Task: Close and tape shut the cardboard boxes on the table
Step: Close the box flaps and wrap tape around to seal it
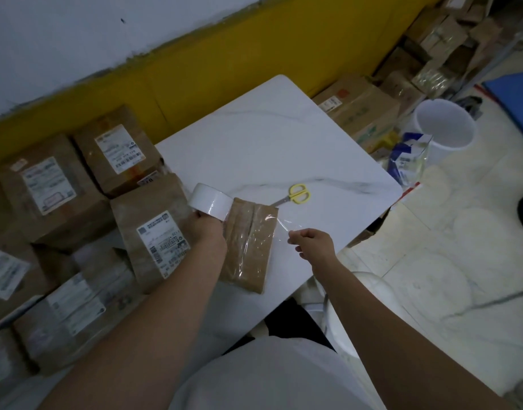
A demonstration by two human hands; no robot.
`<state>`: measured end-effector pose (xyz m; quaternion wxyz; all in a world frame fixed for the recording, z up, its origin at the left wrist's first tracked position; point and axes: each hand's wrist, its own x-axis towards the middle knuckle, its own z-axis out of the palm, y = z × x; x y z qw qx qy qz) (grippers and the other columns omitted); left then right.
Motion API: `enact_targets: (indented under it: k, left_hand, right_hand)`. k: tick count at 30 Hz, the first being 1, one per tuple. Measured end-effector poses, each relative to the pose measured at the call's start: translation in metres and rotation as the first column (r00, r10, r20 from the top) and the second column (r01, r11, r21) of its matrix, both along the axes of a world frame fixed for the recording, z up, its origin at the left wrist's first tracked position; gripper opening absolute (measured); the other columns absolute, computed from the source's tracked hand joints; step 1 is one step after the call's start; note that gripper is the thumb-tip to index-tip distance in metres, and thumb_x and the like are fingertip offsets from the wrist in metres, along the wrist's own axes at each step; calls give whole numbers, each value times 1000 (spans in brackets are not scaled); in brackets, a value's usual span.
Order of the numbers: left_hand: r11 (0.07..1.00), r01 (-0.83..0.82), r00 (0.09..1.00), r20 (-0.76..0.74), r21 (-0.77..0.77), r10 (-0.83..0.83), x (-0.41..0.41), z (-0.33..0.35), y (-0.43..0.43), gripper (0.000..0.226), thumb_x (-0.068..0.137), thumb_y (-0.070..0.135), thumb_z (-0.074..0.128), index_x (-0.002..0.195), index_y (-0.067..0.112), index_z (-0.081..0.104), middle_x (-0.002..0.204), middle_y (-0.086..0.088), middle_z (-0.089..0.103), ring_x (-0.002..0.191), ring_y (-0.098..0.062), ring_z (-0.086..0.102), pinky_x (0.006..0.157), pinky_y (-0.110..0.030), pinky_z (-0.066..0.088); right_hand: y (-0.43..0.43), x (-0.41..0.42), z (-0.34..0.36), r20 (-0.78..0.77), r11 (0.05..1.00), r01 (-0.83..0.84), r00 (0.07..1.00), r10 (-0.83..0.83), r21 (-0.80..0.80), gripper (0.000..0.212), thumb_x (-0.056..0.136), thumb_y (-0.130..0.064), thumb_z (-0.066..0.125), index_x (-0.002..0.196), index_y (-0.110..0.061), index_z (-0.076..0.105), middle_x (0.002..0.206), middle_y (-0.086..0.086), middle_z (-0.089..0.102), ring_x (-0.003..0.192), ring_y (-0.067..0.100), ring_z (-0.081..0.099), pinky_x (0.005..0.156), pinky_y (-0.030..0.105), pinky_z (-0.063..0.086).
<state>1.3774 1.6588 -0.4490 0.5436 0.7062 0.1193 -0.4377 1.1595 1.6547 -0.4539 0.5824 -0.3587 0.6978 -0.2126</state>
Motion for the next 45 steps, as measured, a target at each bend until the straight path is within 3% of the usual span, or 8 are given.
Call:
enact_targets:
  k: [4, 12, 18, 23, 31, 38, 42, 45]
  left_hand:
    - [998, -3, 999, 41, 62, 0, -6, -9, -3, 25, 97, 15, 48, 74, 17, 57, 73, 0, 58, 65, -16, 55, 68, -33, 47]
    - [989, 83, 996, -37, 125, -79, -28, -34, 1, 21, 99, 13, 45, 107, 6, 63, 82, -7, 60, 80, -25, 56, 77, -34, 44]
    - [981, 96, 995, -35, 171, -91, -28, -36, 2, 26, 100, 12, 44, 115, 1, 62, 101, -12, 65, 90, -25, 55, 79, -33, 42]
    - [976, 181, 980, -111, 119, -168, -47, -28, 6, 15, 94, 11, 52, 83, 13, 63, 82, -6, 65, 82, -27, 61, 82, -39, 51]
    - [957, 285, 936, -230, 47, -267, -47, -37, 22, 9, 87, 1, 63, 94, 7, 63, 111, -22, 68, 89, -31, 66, 89, -44, 54]
    - [830, 557, 811, -211, -6, -546, -71, -15, 25, 38, 82, 48, 66, 107, 19, 66, 94, -5, 72, 79, -23, 63, 62, -27, 44]
    - [794, 600, 798, -136, 94, -587, -76, -19, 12, 83, 49, 57, 73, 121, 20, 57, 108, -11, 70, 96, -30, 67, 79, -38, 53]
    - [789, 610, 793, -64, 80, -606, -78, -19, 3, 64, 73, 50, 73, 123, 14, 58, 110, -13, 69, 95, -28, 66, 84, -40, 53]
  right_hand:
    - [-2, -3, -8, -27, 999, -29, 999, 30, 38, 14, 87, -24, 73, 82, -11, 70, 86, 4, 75, 70, 14, 59, 66, 25, 51]
    - [-8, -6, -15, 57, 968, -40, 998, 27, 246, 18, 90, -17, 70, 103, -4, 69, 96, 9, 73, 76, 17, 62, 66, 23, 53]
    - [-15, -6, -18, -175, 961, -129, 969, 175, 246, 93, 80, -36, 80, 151, -8, 27, 138, 15, 49, 107, 27, 60, 87, 36, 56]
    - [-12, 8, 12, -374, 988, -139, 922, 102, -73, 33, 101, -37, 48, 113, -8, 61, 102, 4, 66, 85, 15, 60, 71, 17, 41]
    - [-14, 12, 8, -272, 980, -192, 941, 199, 55, 70, 105, -48, 12, 118, -2, 64, 115, 17, 65, 112, 31, 58, 101, 36, 41]
    - [-27, -13, -6, -16, 989, -86, 996, 89, 120, 77, 97, -66, 19, 106, -8, 69, 103, 11, 70, 100, 25, 65, 96, 39, 51]
    - [-27, -28, -9, 28, 984, -123, 992, 120, 127, 72, 98, -65, 18, 113, -13, 65, 107, 8, 69, 103, 22, 63, 99, 38, 48]
    - [-27, -30, -8, -151, 978, -187, 968, 199, 90, 65, 102, -56, 17, 123, -10, 59, 116, 13, 65, 105, 24, 59, 104, 41, 44]
